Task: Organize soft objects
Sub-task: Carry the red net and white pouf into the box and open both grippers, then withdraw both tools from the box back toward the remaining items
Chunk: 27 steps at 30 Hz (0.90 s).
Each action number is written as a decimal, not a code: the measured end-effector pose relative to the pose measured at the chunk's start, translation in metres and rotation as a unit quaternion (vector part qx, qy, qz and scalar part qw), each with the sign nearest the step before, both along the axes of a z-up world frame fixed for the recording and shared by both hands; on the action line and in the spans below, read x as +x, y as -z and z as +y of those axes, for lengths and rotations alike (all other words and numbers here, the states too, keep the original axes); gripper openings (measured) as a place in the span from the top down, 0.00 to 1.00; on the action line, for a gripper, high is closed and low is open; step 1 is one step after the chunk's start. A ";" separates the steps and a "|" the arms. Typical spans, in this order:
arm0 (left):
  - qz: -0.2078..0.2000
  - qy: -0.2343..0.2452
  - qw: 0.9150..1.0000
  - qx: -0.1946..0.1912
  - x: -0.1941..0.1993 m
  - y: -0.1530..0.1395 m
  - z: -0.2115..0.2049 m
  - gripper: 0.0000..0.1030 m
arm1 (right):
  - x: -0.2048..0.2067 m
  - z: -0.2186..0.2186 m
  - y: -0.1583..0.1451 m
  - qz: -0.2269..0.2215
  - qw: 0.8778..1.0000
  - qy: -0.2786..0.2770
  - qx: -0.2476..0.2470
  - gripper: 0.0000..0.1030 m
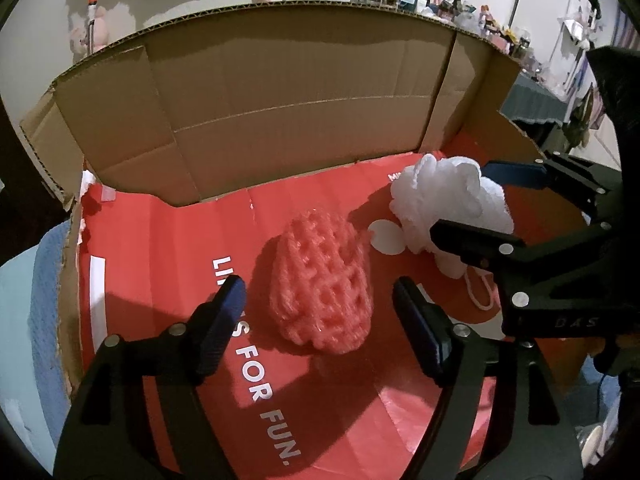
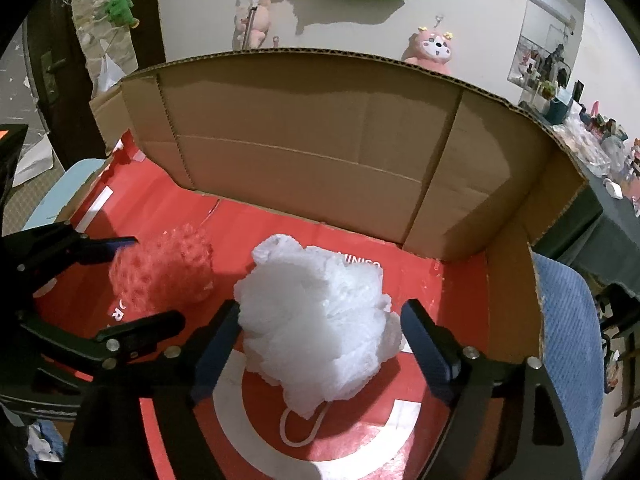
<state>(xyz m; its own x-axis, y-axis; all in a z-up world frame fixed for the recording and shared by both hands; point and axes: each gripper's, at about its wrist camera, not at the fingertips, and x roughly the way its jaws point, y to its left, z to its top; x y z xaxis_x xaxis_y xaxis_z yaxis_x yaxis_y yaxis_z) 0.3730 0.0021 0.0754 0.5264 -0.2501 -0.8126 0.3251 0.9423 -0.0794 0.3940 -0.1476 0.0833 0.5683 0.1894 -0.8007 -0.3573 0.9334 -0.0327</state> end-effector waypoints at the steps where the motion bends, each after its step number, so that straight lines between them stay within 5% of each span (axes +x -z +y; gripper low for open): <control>1: 0.000 -0.001 1.000 -0.002 0.000 -0.001 0.001 0.27 | 0.000 -0.002 -0.001 0.000 1.000 0.001 0.001 0.17; 13: -0.028 -0.023 0.999 -0.033 -0.024 -0.036 0.012 0.19 | -0.011 -0.012 -0.026 -0.028 0.999 0.022 0.006 0.02; 27: -0.167 -0.049 0.980 -0.095 -0.136 -0.128 0.034 0.03 | -0.111 -0.042 -0.121 -0.147 0.987 0.038 0.059 0.00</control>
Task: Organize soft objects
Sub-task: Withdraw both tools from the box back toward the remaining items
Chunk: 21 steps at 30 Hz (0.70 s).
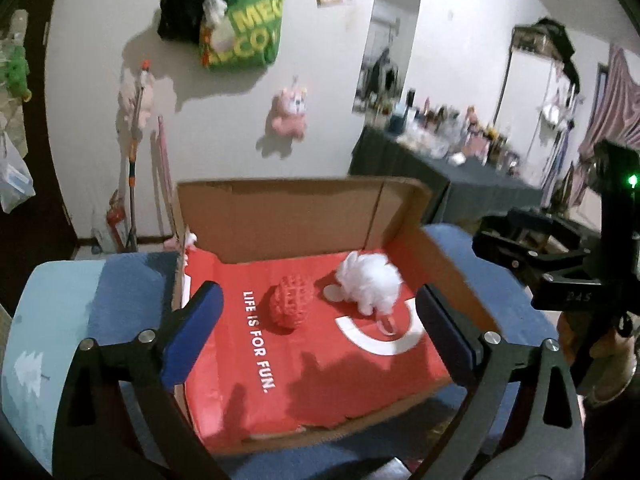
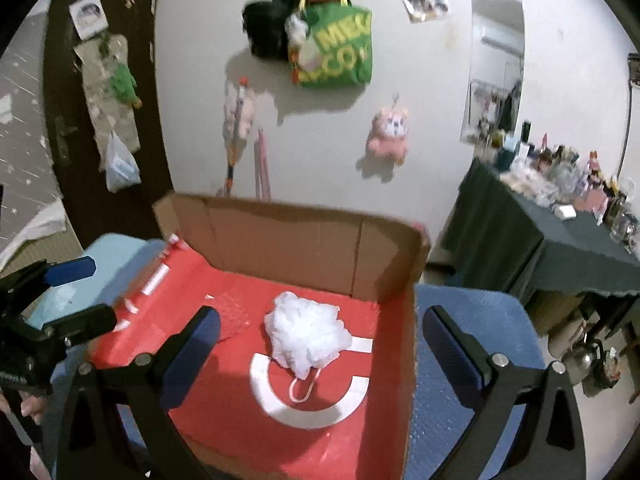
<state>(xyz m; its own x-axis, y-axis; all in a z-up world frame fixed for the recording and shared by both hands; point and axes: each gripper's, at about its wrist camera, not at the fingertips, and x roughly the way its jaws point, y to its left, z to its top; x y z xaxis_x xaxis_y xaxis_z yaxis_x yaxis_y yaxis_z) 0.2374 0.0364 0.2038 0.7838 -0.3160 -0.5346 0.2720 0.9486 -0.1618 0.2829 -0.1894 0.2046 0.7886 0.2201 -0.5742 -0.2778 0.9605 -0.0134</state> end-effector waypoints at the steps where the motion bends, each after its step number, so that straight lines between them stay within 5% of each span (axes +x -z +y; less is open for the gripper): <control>1: -0.009 -0.002 1.000 -0.002 -0.009 -0.004 0.002 0.02 | -0.012 -0.002 -0.007 -0.009 1.000 0.000 0.006 0.00; 12: -0.107 -0.022 0.994 0.003 -0.126 -0.022 0.003 0.00 | -0.133 -0.014 -0.032 -0.102 0.995 -0.004 0.022 0.00; 21: -0.159 -0.048 0.986 0.009 -0.204 0.008 -0.004 0.00 | -0.225 -0.028 -0.002 -0.124 0.990 -0.007 0.062 0.00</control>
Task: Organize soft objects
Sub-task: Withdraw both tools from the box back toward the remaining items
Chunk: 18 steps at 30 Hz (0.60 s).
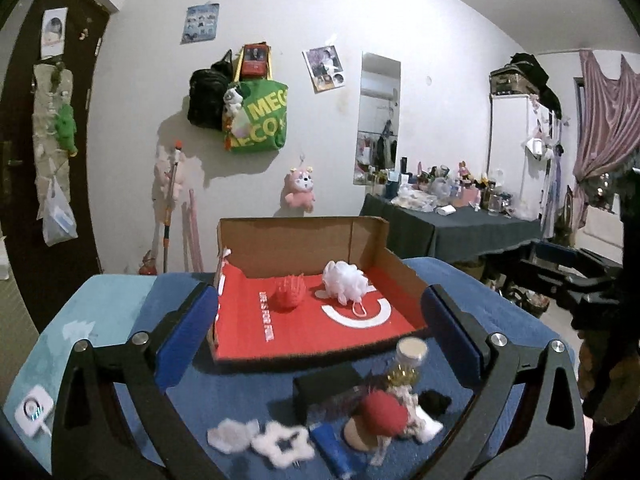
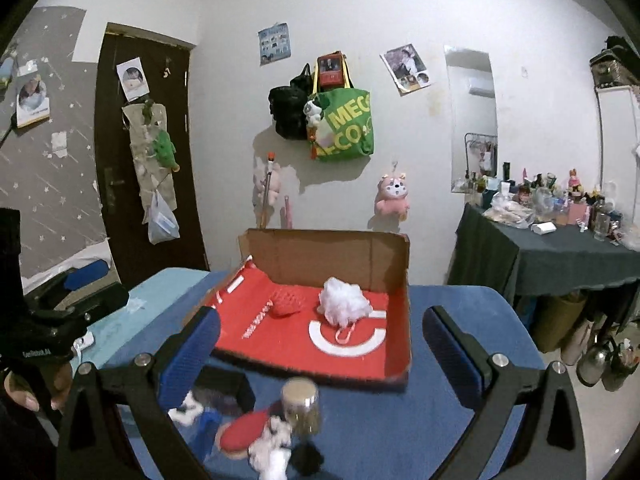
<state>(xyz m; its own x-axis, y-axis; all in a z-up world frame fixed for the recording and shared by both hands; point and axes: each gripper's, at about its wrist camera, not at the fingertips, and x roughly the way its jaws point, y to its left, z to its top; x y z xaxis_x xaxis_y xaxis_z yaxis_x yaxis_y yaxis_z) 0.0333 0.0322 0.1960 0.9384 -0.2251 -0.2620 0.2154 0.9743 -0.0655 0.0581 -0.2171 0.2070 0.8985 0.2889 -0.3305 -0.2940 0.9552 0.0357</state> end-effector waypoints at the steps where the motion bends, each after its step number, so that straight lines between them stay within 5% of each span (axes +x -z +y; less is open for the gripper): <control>1: -0.002 -0.005 1.000 -0.002 -0.007 0.005 -0.001 0.00 | -0.009 0.001 0.006 -0.004 1.000 0.007 -0.005 0.00; 11: -0.001 -0.029 1.000 0.001 -0.045 0.054 -0.009 0.00 | -0.066 0.012 0.066 -0.031 0.997 0.054 -0.035 0.00; 18: 0.052 -0.023 0.998 -0.001 -0.043 0.095 -0.013 0.00 | -0.064 0.011 0.109 0.001 0.997 0.069 -0.036 0.00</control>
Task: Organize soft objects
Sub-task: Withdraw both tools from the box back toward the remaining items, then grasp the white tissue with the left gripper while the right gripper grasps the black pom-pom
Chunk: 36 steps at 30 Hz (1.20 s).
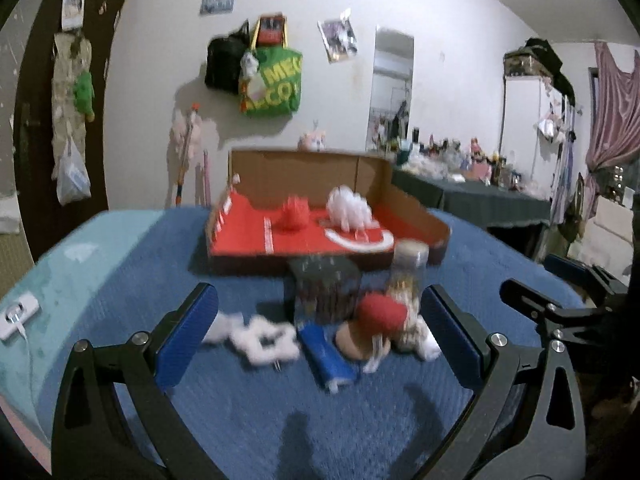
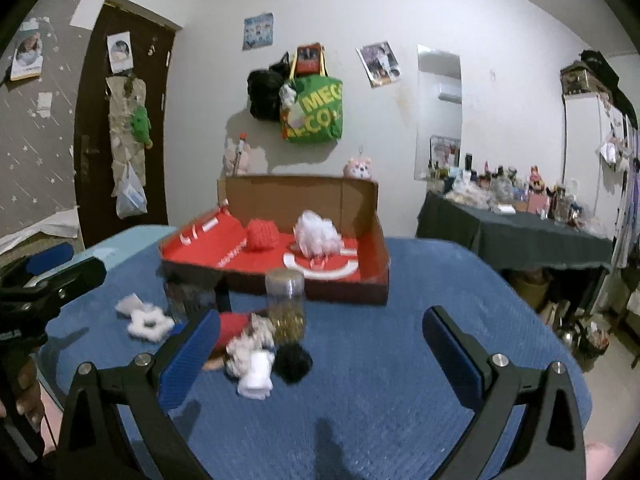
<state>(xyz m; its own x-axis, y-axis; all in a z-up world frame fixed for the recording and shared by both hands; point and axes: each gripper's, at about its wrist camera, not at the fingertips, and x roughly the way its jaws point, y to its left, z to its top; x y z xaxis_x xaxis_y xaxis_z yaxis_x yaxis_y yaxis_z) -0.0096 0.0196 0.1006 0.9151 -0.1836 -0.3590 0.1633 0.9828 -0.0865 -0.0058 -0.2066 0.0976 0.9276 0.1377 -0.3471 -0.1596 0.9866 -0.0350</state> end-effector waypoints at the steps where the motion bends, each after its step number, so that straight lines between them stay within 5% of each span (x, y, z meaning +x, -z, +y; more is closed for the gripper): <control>1: 0.013 0.000 1.000 0.001 0.002 0.008 0.000 0.00 | 0.003 -0.001 0.006 0.010 1.000 0.000 0.003 0.00; 14: 0.095 -0.005 0.995 -0.006 0.027 0.050 0.008 0.00 | 0.030 -0.005 0.050 0.080 0.997 0.003 0.011 0.00; 24: 0.130 -0.018 0.991 -0.035 0.045 0.051 0.043 0.00 | 0.043 -0.004 0.058 0.102 0.995 -0.006 0.018 0.00; 36: 0.170 -0.031 0.985 -0.010 0.080 0.047 0.089 0.01 | 0.066 0.005 0.061 0.123 0.992 -0.014 0.004 0.01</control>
<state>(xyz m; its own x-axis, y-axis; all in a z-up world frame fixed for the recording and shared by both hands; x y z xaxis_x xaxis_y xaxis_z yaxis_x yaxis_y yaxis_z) 0.0707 0.1084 0.0538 0.7524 -0.1413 -0.6434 0.0620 0.9876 -0.1444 0.0603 -0.2020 0.0366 0.8111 0.1664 -0.5608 -0.1902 0.9816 0.0162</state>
